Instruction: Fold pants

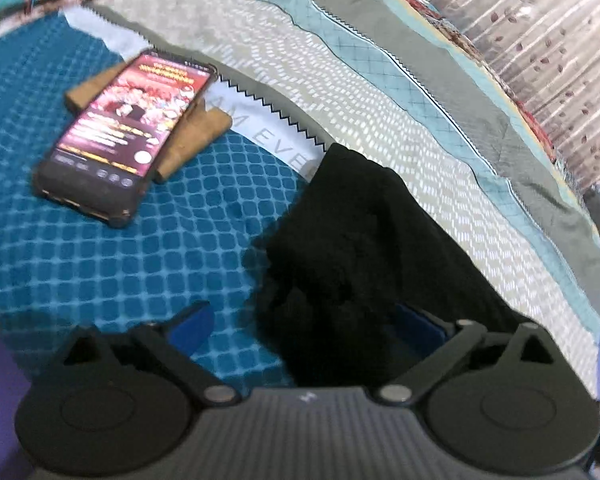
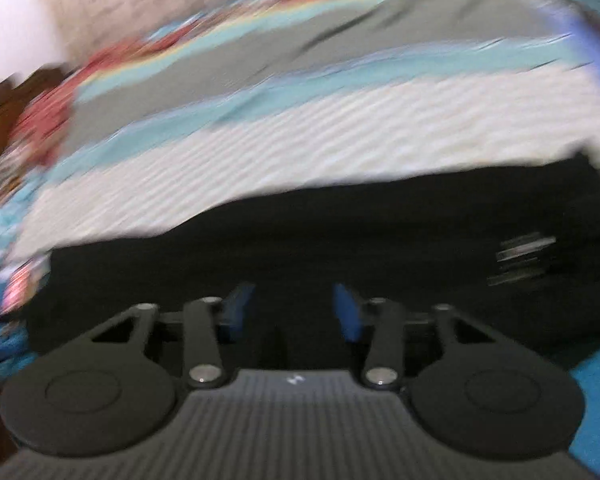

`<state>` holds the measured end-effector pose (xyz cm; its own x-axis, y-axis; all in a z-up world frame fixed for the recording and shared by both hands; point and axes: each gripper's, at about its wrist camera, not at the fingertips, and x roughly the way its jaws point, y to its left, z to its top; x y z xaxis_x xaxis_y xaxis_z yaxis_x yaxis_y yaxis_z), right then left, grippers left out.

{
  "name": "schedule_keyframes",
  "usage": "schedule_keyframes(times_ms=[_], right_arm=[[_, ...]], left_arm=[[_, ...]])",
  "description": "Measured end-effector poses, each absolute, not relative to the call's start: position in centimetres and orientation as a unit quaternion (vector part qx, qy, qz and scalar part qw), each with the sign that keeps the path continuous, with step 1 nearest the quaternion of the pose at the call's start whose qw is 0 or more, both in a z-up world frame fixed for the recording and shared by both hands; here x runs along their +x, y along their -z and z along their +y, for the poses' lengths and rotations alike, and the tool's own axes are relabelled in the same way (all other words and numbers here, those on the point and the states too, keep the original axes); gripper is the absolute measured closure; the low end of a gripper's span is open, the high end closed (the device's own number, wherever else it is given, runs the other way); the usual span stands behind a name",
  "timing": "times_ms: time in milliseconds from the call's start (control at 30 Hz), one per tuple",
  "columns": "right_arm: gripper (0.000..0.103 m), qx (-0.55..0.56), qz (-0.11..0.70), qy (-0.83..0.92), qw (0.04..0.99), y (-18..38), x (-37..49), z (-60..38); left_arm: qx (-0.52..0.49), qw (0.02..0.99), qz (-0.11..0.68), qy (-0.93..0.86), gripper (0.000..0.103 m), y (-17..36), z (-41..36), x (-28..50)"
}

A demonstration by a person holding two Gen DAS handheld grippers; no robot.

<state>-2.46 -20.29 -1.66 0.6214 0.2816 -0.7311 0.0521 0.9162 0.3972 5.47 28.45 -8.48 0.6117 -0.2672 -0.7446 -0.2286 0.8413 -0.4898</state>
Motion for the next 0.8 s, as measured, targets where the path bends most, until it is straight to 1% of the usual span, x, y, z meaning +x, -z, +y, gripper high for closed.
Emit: schedule_keyframes(times_ms=[33, 67, 100, 133, 167, 200, 267, 367, 400, 433, 500, 567, 700, 733, 800], right_arm=[[0.084, 0.202, 0.444, -0.091, 0.868, 1.9, -1.5, -18.8], [0.088, 0.208, 0.455, -0.118, 0.858, 1.9, -0.5, -16.9], [0.088, 0.212, 0.462, -0.143, 0.849, 1.9, 0.8, -15.4], [0.089, 0.217, 0.468, -0.17, 0.84, 1.9, 2.1, -13.6], [0.089, 0.221, 0.474, -0.191, 0.83, 2.1, 3.1, -11.9], [0.089, 0.227, 0.482, -0.207, 0.821, 2.2, 4.1, -10.3], [0.088, 0.246, 0.503, -0.228, 0.797, 3.3, 6.7, -7.8], [0.089, 0.286, 0.567, -0.228, 0.738, 7.1, 9.4, -5.2], [0.093, 0.285, 0.582, -0.21, 0.733, 7.9, 9.5, -5.0], [0.103, 0.294, 0.575, -0.202, 0.736, 8.5, 9.3, -5.1], [0.102, 0.327, 0.574, -0.207, 0.722, 8.3, 9.2, -6.3], [0.093, 0.364, 0.557, -0.2, 0.719, 7.7, 8.6, -8.7], [0.088, 0.432, 0.486, -0.167, 0.741, 6.4, 6.0, -15.7], [0.086, 0.453, 0.469, -0.149, 0.743, 6.4, 5.0, -17.9], [0.078, 0.484, 0.444, -0.111, 0.746, 6.5, 3.2, -21.5]], left_arm=[[-0.289, 0.852, 0.437, 0.015, 0.002, 8.6, 28.5, 5.7], [-0.294, 0.851, 0.434, 0.018, 0.007, 8.6, 28.5, 5.9], [-0.299, 0.851, 0.431, 0.02, 0.018, 8.7, 28.4, 6.0], [-0.3, 0.85, 0.433, 0.024, 0.056, 9.0, 28.3, 6.2], [-0.3, 0.847, 0.438, 0.024, 0.069, 9.2, 28.2, 6.4], [-0.302, 0.847, 0.437, 0.021, 0.07, 9.3, 28.1, 6.3], [-0.294, 0.856, 0.425, 0.019, 0.076, 9.0, 27.7, 5.9], [-0.267, 0.873, 0.408, 0.023, 0.078, 7.8, 26.6, 5.1], [-0.258, 0.878, 0.402, 0.031, 0.079, 7.2, 26.1, 4.8], [-0.242, 0.887, 0.392, 0.039, 0.079, 6.4, 25.4, 4.4], [-0.181, 0.912, 0.364, 0.054, 0.079, 4.7, 23.0, 3.5], [-0.128, 0.929, 0.338, 0.08, 0.079, 3.4, 20.3, 2.8], [-0.011, 0.943, 0.296, 0.15, 0.078, 2.2, 13.4, 1.2], [0.012, 0.942, 0.293, 0.164, 0.076, 2.3, 11.7, 0.9], [0.057, 0.932, 0.298, 0.2, 0.071, 3.3, 8.3, 0.5]])
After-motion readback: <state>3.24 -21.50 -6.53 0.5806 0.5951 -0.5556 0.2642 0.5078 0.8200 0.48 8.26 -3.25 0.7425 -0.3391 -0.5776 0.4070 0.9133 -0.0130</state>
